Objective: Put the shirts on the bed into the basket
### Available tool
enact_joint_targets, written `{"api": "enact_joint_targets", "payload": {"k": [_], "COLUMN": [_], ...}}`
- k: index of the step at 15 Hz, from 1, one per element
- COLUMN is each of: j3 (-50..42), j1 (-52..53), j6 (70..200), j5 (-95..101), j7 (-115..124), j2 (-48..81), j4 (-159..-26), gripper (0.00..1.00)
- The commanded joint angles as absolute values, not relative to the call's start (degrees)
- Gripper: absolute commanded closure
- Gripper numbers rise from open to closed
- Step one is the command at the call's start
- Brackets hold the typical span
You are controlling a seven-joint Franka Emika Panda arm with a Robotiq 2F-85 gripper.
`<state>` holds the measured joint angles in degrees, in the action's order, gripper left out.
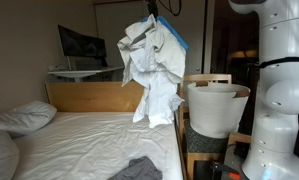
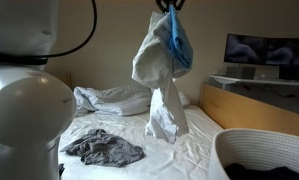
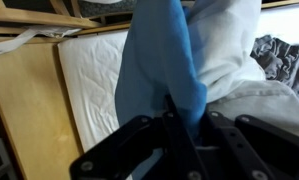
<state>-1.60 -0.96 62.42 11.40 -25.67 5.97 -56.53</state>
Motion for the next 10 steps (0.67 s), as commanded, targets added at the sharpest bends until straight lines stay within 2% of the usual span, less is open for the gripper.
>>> {"api": "enact_joint_targets", "payload": {"k": [1,10], "j3": [-4.6,-14.4], "j1": [-4.7,-19.6], "j6": [57.6,52.3], "j5": [15.2,16.7], "j7": [-27.4,-24.1], "j2": [10.7,18.8], "j4": [-43.6,-26.6], "gripper": [0.91,0.91]}}
